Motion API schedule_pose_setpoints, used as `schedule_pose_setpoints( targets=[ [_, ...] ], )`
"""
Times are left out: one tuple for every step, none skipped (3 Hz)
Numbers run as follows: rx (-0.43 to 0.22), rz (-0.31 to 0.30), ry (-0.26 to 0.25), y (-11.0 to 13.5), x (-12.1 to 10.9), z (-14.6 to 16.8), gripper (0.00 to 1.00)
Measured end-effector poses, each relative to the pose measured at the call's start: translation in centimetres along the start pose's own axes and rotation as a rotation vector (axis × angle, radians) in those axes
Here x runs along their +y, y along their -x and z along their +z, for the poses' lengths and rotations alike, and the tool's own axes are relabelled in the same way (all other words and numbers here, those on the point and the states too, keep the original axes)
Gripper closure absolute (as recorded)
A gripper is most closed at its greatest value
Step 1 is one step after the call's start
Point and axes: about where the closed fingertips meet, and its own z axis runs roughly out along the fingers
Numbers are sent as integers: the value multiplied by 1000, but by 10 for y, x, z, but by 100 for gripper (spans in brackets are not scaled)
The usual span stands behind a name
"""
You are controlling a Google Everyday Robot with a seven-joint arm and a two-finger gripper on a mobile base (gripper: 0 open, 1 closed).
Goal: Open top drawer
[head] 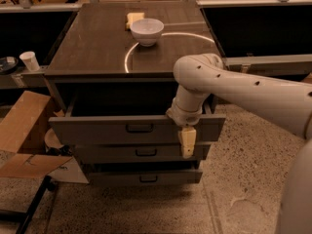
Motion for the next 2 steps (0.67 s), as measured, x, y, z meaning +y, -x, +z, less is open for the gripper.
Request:
schedule_pose_setpoints(
  targets=[
    [1, -34, 46, 16, 37, 1, 39],
    [3, -39, 45, 18, 41, -4, 35]
  ],
)
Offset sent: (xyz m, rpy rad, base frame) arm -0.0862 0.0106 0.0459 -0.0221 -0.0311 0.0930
